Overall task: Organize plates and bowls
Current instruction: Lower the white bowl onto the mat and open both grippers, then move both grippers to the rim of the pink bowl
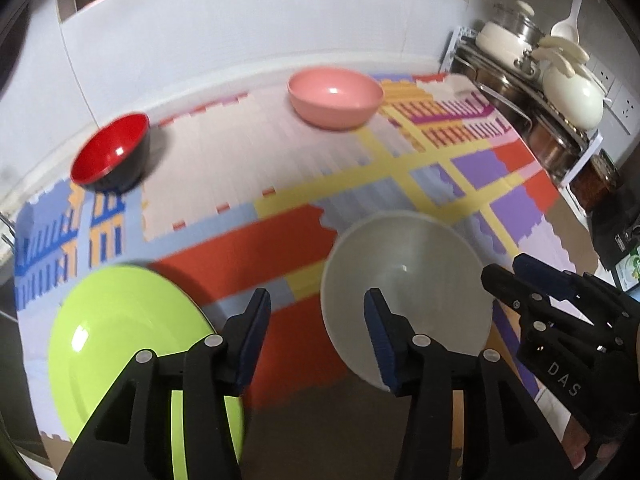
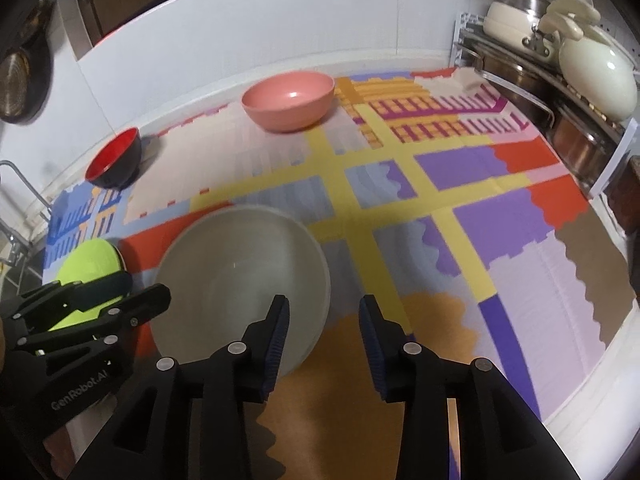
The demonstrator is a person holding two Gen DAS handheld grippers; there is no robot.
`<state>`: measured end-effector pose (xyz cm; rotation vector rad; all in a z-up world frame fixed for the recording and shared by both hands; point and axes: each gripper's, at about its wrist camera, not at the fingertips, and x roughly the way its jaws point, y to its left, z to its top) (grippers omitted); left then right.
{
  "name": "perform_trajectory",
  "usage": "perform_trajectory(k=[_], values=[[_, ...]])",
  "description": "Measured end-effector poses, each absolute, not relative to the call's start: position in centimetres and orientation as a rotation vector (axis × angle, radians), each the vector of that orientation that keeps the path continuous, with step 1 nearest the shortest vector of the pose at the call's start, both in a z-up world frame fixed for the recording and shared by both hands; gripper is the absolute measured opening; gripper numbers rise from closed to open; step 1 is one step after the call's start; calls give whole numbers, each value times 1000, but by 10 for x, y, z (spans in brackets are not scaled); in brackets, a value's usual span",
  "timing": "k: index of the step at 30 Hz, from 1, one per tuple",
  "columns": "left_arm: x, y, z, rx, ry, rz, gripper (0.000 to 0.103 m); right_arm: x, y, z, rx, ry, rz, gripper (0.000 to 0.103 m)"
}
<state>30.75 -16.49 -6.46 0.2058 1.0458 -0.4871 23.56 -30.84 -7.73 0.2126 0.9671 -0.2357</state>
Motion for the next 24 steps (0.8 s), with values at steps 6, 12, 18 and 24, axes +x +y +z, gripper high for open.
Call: perform_trajectory(k=[6,12,18,24], values=[[324,-170,-47,198,997,-477,54,250,-312,-56,196,901,-229,41],[343,-176,-29,204,938,-454,57,271,-319,-39,179,846,-220,50],[365,-184,-19,219,907,-432,59,295,-329,-30,173,831,-200,51],[391,-195,-14,220,895,-420,59,322,-340,-24,149,821,-182,51]])
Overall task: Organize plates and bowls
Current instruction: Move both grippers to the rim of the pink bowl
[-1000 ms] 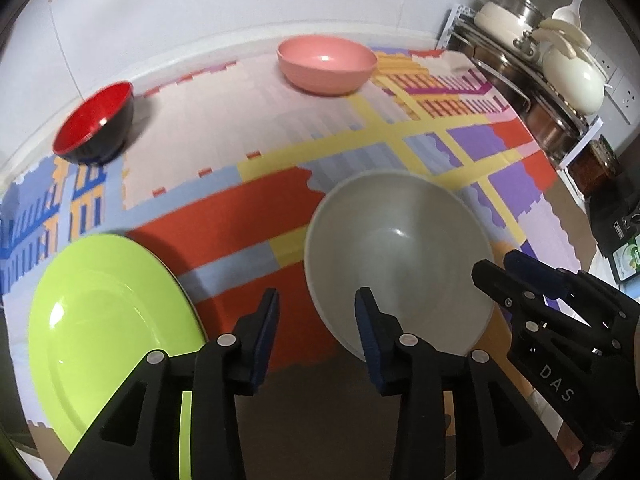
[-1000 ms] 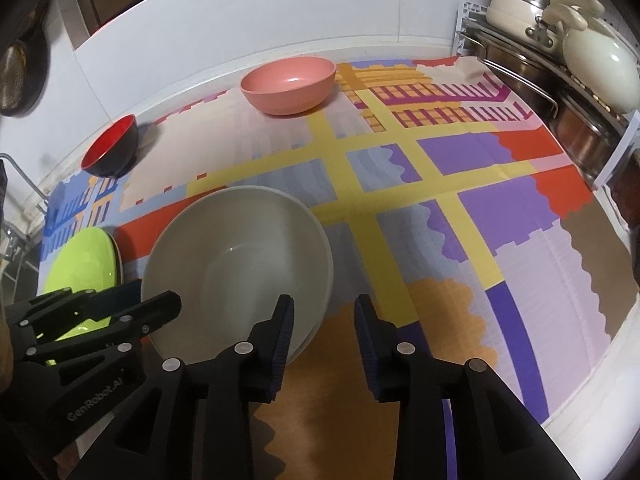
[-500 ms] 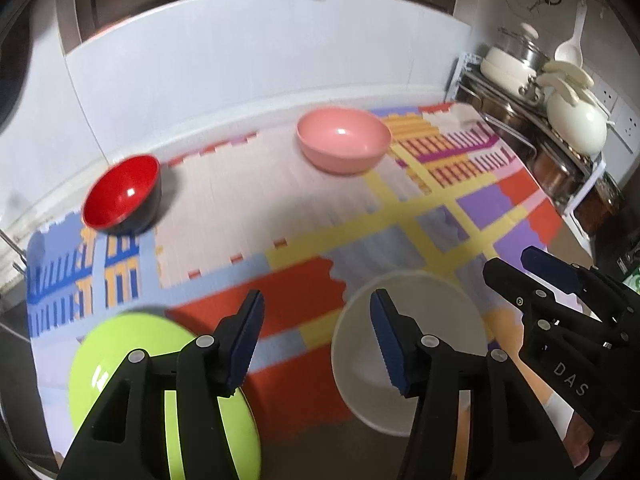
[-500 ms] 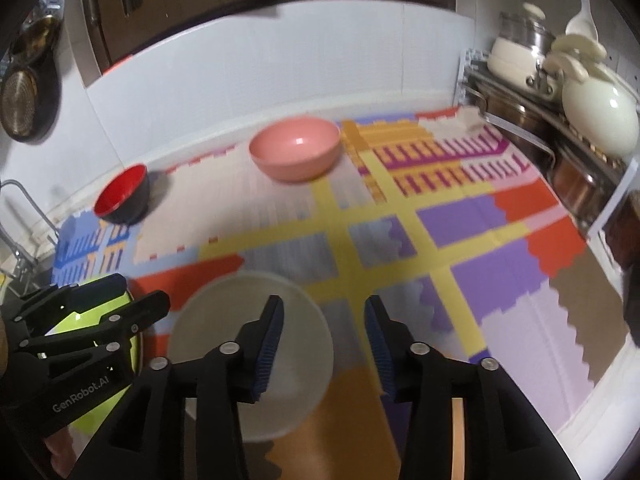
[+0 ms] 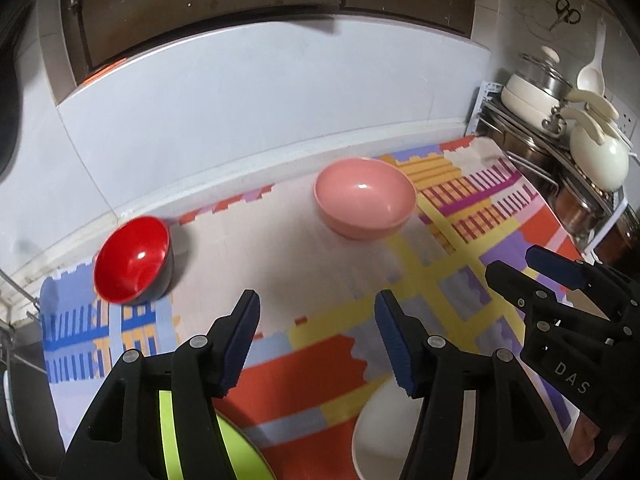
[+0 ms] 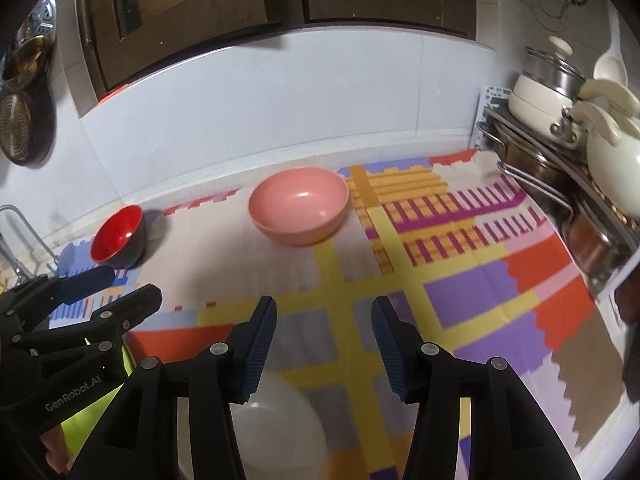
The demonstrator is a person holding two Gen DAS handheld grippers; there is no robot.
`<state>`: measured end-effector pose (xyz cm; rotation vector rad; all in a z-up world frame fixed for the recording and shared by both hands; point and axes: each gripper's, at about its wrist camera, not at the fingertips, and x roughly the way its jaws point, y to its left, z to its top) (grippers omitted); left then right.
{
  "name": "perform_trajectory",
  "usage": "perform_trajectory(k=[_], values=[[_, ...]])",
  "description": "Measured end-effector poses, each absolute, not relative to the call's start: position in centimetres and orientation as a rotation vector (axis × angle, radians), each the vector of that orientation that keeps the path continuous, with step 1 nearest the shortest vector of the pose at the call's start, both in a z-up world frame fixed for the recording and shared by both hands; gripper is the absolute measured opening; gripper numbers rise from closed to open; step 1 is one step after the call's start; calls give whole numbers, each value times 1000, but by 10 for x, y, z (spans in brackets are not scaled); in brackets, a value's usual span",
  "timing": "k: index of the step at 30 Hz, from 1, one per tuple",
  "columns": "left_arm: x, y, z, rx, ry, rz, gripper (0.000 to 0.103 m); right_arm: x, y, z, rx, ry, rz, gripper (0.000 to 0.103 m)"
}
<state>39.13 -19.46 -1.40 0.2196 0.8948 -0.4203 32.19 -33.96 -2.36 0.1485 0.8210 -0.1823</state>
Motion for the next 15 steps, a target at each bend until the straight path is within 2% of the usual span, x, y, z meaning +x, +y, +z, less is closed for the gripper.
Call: perform_trajectory(k=[15], values=[[463,-216,-28,215,893,-407,59,396,-364,-26,151,814,-154,51]])
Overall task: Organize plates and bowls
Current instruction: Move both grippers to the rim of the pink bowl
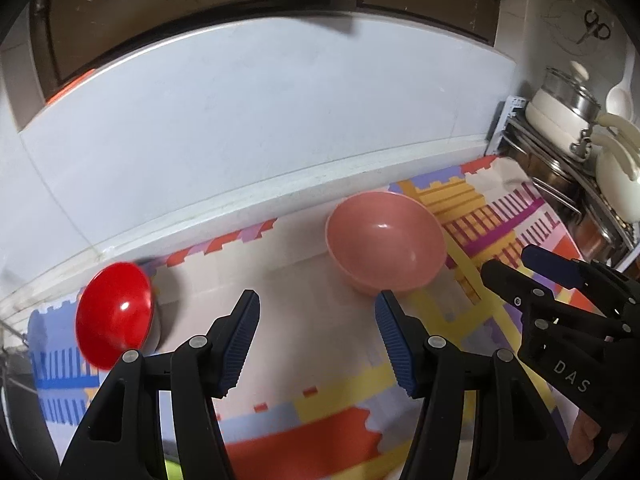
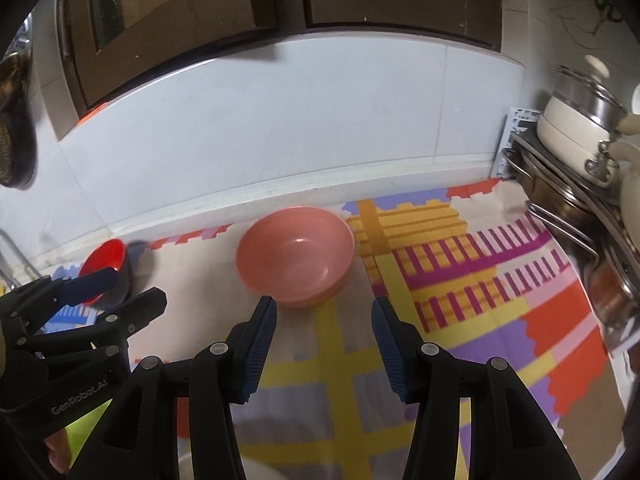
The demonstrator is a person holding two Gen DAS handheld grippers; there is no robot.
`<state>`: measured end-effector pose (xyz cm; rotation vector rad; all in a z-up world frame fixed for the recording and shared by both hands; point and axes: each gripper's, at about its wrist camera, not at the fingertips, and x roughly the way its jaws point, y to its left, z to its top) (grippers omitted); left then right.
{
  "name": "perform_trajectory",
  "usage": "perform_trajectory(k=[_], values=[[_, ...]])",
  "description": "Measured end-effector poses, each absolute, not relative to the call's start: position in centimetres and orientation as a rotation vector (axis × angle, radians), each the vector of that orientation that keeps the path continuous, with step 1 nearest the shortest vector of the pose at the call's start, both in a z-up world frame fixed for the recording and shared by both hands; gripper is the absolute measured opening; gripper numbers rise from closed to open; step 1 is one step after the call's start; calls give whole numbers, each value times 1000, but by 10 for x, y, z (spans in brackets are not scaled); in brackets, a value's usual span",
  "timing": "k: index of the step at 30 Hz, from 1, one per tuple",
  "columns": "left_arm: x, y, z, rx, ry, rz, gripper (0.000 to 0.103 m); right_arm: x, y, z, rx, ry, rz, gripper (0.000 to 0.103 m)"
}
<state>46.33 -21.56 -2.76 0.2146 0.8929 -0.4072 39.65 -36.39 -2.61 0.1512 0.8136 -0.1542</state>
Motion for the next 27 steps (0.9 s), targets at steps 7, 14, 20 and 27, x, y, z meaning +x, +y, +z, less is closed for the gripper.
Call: perform_trajectory(k=[7,14,20,27], values=[[500,-229,-53,238,920,-416,59,431,-372,-42,148,838,-157,51],[531,-244,-78,262,941,-427,59,463,-385,-65,158,883,-169,50],[553,-251,-96,235,974,-415,59,482,-393,-82,174,914,-180,50],[563,-255,-115,209,1029,-431,45,498,-395,-97,189,943,-175,39]])
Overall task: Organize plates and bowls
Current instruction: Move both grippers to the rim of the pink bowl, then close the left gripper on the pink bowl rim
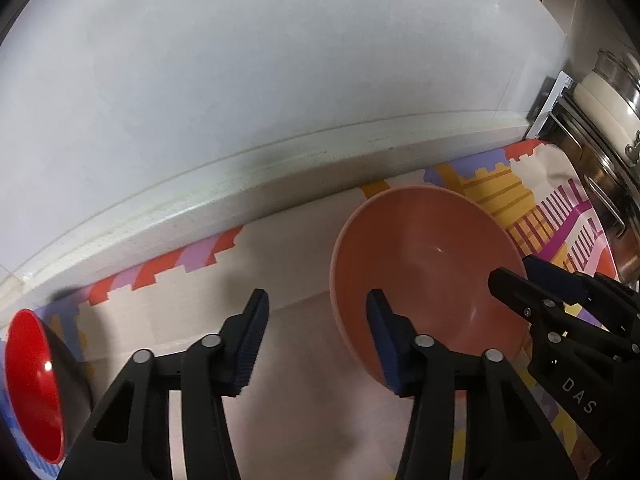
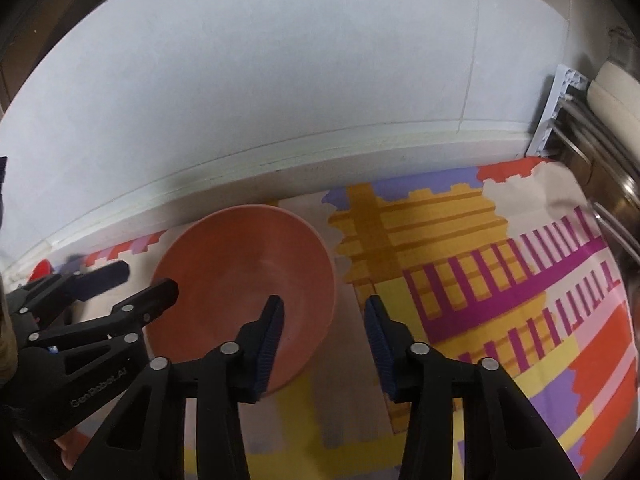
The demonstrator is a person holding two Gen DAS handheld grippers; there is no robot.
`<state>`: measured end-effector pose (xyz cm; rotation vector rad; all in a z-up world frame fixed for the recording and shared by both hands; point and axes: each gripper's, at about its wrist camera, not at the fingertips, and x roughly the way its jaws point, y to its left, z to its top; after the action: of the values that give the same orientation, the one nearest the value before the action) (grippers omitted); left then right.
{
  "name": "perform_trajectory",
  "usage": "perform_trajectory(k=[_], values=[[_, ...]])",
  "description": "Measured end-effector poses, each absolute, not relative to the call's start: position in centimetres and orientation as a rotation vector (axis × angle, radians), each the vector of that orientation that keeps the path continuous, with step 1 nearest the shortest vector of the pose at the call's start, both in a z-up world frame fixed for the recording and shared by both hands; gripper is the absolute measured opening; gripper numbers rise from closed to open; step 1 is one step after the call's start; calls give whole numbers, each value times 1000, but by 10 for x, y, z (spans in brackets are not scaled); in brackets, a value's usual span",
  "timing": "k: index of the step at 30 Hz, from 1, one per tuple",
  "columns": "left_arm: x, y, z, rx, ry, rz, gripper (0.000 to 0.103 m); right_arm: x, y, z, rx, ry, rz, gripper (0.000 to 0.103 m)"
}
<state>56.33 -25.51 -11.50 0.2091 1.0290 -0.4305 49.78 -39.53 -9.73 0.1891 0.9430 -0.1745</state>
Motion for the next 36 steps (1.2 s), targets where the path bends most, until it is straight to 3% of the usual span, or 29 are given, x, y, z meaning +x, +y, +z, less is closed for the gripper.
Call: perform_trajectory(k=[4,8,21,36], values=[[565,-259,-119,206,1045,-442,28,499,-397,-101,195,947,-176,22],[565,-265,-119,216,1051,-461,11,500,-399,-102,202,947,-174,14],[558,-257,-106,208,1044,-440,10,495,-398,-95,227,939,-188,10],[498,-237,-61,156,1022,-466,10,445,-378,-54,233,896,-197,11]])
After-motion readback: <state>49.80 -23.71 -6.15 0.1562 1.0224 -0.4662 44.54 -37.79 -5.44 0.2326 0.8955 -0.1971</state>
